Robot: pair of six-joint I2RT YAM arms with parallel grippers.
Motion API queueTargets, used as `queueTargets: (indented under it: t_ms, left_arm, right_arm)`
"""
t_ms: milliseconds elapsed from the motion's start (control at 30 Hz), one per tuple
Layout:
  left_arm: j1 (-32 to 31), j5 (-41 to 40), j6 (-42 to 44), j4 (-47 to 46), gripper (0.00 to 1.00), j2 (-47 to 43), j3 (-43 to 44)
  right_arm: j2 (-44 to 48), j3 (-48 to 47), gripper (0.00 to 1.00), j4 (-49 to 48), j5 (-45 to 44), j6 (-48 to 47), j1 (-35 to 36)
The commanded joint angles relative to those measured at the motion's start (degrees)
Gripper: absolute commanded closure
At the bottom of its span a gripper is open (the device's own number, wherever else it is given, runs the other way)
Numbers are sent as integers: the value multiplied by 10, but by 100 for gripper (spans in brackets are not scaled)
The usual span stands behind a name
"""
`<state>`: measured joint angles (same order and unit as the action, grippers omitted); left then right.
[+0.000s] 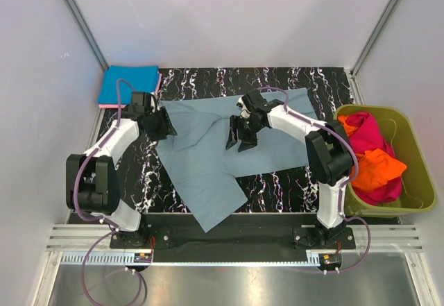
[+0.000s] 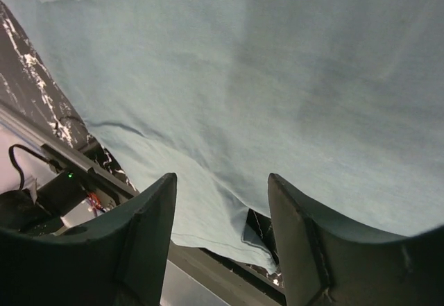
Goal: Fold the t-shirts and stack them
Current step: Fold the tshirt
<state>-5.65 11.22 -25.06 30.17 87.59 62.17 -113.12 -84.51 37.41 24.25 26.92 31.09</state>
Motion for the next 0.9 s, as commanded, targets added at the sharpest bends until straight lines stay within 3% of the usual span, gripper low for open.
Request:
queueTargets:
  t_ms: [0,133,333,433,567,867]
  left_arm:
    - [25,80,3,-40,50,5,-12]
    - [21,143,7,-76,46,23,-14]
    - [-45,93,19,-76,48,69,3]
    - [-67,73,24,-79,52,98,15]
    - [-79,27,25,-79,56,137,33]
    - [-84,7,24,-78,58,190,73]
  right_arm:
    - [24,8,37,-67,46,23,-3]
    - [-15,-4,33,-165,84,90,-3]
    - [-68,-16,37,-261,120,206,-5]
    - [-81,-16,41,-276,117,235,-4]
    - [-90,-14,56,-289,119,244,-4]
    - [-112,-18,57,-315,133,266,-5]
